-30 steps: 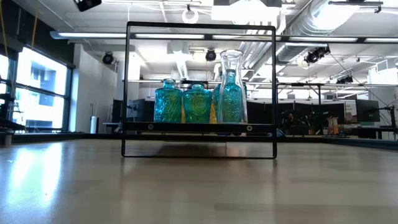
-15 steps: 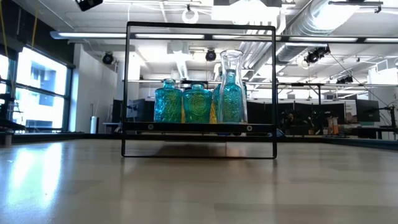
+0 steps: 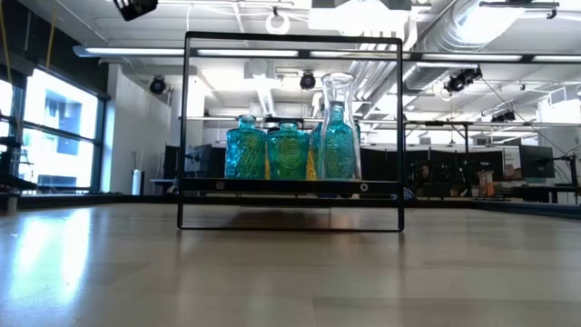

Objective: Sort vases onto shelf
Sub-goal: Put the right transparent flower vase on the shelf aligned with the other transparent flower vase

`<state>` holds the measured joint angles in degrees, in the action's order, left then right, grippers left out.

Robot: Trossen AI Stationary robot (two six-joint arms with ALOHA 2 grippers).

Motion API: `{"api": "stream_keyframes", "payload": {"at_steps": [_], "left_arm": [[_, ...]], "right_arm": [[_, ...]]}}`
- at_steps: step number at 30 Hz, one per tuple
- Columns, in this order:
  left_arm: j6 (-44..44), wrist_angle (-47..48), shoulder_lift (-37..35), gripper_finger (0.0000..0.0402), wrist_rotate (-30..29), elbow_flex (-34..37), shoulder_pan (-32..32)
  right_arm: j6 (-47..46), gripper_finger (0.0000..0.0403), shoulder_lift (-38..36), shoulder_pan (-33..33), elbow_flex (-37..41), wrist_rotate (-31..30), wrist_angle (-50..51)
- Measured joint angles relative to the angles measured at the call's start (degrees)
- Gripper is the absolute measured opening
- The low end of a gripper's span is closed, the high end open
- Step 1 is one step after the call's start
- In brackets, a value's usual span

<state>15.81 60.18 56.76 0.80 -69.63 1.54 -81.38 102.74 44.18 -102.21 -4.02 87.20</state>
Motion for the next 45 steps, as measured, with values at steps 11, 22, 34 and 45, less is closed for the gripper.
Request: {"api": "stream_keyframes", "payload": {"at_steps": [11, 22, 34, 45], "left_arm": [[-1.0, 0.3, 0.7, 0.0001, 0.6, 0.0, 0.0], [-1.1, 3.1, 0.6, 0.0001, 0.6, 0.0, 0.0], [-0.9, 4.7, 0.6, 0.0001, 0.7, 0.0, 0.0], [0.0, 8.3, 0.6, 0.0001, 0.7, 0.0, 0.0]], "right_arm": [[-8.6, 0.0334, 4.5, 0.9, 0.0, -1.8, 2.8], [-11.8, 0.0346, 4.5, 0.2, 0.0, -3.4, 2.8], [-11.9, 0.0346, 9.2, -2.3, 0.0, 0.3, 1.4], [-14.7, 0.0346, 10.2, -2.2, -0.1, 3.3, 1.0]]}}
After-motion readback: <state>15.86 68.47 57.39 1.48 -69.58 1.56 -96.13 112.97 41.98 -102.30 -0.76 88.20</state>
